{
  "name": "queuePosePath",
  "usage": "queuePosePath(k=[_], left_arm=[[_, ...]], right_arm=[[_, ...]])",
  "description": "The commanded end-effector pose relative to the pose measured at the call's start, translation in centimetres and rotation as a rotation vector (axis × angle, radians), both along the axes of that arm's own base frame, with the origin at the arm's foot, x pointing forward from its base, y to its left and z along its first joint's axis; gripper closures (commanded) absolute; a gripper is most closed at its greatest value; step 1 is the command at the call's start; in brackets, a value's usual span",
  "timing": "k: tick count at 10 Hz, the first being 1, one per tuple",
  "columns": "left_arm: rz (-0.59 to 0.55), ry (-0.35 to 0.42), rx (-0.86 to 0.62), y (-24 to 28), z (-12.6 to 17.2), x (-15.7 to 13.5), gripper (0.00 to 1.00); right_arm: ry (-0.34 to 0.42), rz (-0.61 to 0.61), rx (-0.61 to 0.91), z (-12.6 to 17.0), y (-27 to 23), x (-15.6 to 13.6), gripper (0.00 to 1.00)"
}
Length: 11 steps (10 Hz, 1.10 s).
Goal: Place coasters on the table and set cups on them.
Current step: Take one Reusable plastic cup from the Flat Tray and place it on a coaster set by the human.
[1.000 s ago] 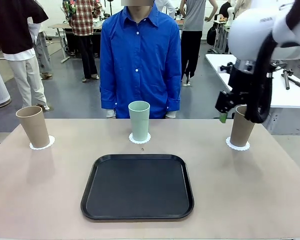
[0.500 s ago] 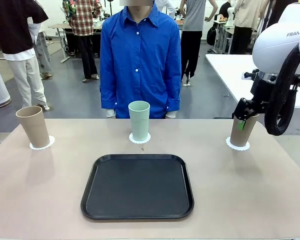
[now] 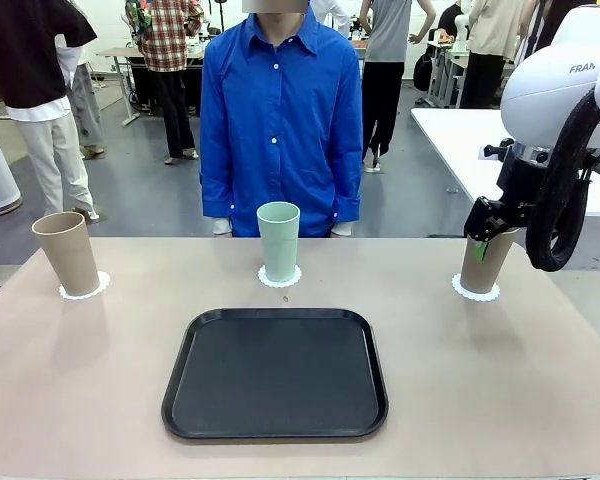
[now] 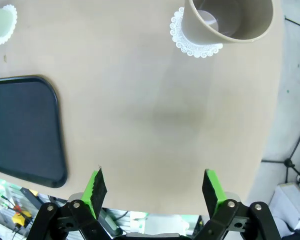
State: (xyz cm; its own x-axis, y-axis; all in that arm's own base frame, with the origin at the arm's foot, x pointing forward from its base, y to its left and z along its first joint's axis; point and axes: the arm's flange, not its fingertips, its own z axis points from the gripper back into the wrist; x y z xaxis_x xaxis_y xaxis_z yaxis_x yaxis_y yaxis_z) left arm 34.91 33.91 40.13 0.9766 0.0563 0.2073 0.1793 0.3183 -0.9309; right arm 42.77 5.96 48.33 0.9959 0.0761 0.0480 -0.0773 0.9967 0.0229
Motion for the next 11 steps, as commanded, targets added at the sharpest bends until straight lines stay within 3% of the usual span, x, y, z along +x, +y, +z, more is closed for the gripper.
queuePosePath(k=[1,4,6,9,11], left_arm=[[0.003,0.000,0.004,-0.1,0.2,-0.2,0.00],[0.003,0.000,0.004,-0.1,0.2,-0.2,0.00],[0.003,0.000,0.004,-0.1,0.2,-0.2,0.00],[0.003,0.000,0.004,-0.1,0.2,-0.2,0.00],[0.003,0.000,0.004,-0.1,0.2,-0.2,0.00]], right_arm=[[0.057,-0.006,0.222,0.8,-2.8,0.8,0.00],[0.186,-0.093,0.797,0.9,-15.1,2.4,0.00],[0.176,-0.086,1.054,-0.7,-21.5,1.7,0.00],[0.115,-0.150,1.281,-4.0,-27.0,0.1,0.00],[0.120,-0.152,1.353,-6.5,-29.1,-0.8,0.00]])
